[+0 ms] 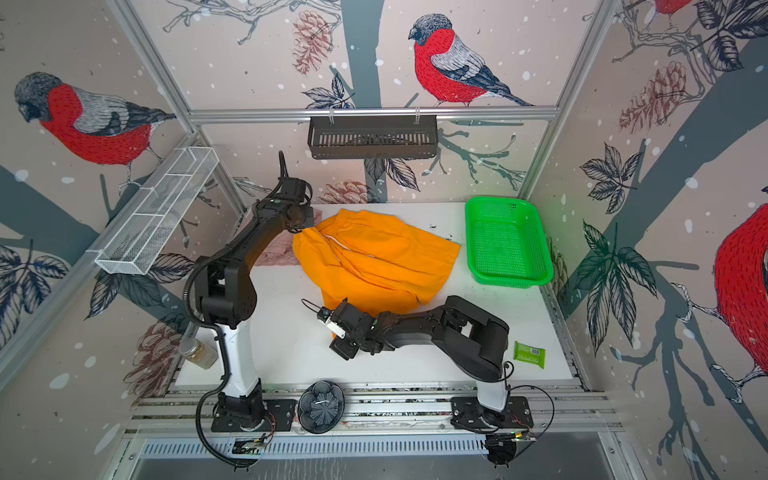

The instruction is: Fold and stack the shorts

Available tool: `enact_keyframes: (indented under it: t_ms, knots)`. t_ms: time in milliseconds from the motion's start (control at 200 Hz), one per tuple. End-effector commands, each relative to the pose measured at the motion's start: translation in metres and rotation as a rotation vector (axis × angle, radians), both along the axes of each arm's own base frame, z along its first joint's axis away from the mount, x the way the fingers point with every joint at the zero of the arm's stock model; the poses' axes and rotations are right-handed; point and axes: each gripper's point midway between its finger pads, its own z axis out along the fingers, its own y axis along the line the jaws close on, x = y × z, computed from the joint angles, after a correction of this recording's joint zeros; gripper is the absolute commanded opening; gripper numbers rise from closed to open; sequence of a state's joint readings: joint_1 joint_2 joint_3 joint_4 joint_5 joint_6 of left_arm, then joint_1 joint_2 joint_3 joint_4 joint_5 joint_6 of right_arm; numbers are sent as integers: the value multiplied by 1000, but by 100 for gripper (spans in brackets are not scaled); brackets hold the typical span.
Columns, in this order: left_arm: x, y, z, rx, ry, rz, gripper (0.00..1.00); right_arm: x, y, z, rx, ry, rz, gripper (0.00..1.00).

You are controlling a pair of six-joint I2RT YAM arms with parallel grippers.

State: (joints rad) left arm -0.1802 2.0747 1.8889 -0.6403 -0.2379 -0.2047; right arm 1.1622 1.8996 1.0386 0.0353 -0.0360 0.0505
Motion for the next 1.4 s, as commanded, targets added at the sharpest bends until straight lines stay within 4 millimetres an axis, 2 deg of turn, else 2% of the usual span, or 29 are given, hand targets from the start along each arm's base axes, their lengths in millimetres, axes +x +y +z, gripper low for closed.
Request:
enact_keyframes:
  t_ms: [0,110,220,275,345,380,475,545,605,675,725,735,800,880,970,1025,1115,1240,1371,1391]
  knots:
    - [-1,3,-1,7,10,0,0,2,-4,-11,-48,-12,14,57]
    - [0,5,-1,13,9,4,0,-4,-15,-16,-62,17,9,34]
    - [0,8,-2,18,14,11,0,-13,-39,-17,-83,57,-31,9]
    - [-3,10,-4,26,25,20,0,-21,-52,-13,-82,84,-52,4]
    - [-5,11,-7,29,34,27,0,-34,-69,-8,-71,131,-79,4]
    - [-7,11,-10,28,43,30,0,-42,-77,-5,-66,157,-86,6]
    - [-17,10,-19,9,87,32,0,-59,-101,-4,-80,228,-127,28]
    - [-29,9,-24,-8,126,36,2,-65,-116,1,-81,258,-165,37]
    - [-43,9,-28,-23,152,41,33,-61,-125,12,-41,276,-221,46]
    - [-63,15,-26,-21,172,72,74,-51,-134,34,46,288,-296,51]
    - [-79,18,-25,-21,181,86,96,-34,-146,52,119,281,-393,62]
    - [-80,19,-22,-23,174,89,98,-31,-149,56,133,282,-412,63]
    - [-94,22,-15,-23,169,94,98,-4,-172,74,223,276,-561,68]
    - [-99,24,-5,-20,147,97,98,33,-205,92,339,217,-744,72]
    - [-97,23,-5,-36,129,89,98,67,-239,93,388,192,-907,73]
    - [-96,17,-13,-74,140,76,98,78,-247,90,375,190,-945,75]
    - [-98,12,-30,-128,143,68,98,84,-244,76,304,232,-962,76]
    - [-103,24,-48,-160,150,113,98,70,-226,51,261,309,-927,77]
    - [-102,42,-47,-196,96,172,98,63,-213,37,300,357,-901,77]
    - [-101,44,-44,-206,80,176,98,62,-214,28,279,369,-905,77]
